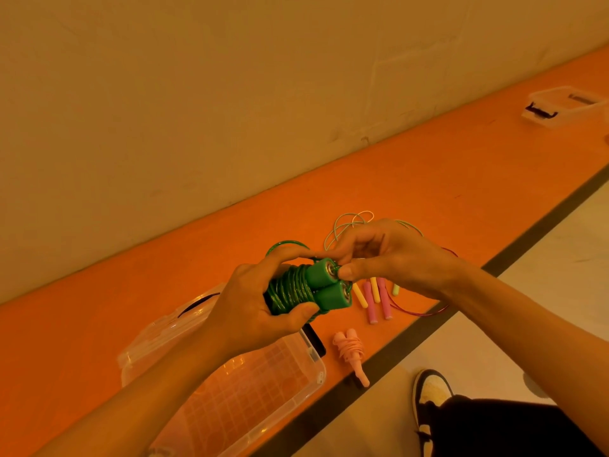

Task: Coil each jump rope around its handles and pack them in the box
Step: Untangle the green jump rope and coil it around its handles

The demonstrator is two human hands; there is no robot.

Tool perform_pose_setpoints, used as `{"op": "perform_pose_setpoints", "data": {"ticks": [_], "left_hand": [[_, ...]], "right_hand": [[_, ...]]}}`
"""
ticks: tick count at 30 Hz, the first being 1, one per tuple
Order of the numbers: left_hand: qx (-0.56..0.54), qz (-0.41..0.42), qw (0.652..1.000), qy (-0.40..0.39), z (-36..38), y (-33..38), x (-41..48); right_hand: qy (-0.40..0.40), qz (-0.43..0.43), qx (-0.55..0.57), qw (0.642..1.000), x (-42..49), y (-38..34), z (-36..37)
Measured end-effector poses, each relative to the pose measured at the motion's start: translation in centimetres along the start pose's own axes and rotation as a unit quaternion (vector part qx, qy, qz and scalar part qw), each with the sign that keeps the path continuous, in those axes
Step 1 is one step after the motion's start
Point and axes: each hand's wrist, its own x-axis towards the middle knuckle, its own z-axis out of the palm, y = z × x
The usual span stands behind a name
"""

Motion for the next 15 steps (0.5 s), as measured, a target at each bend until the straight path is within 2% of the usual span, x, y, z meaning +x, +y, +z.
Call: {"op": "perform_pose_setpoints", "data": {"ticks": [7,15], "left_hand": [[0.009,-0.007,1.0,-0.003,-0.2,0.5,0.4],[0.001,-0.003,1.0,0.002,-0.5,1.4,0.9]], "right_hand": [[0.018,-0.027,-0.035,0.999,0.0,0.0,-0.5],[0.038,-0.044,0.056,0.997,0.3,0.3,-0.7]]}}
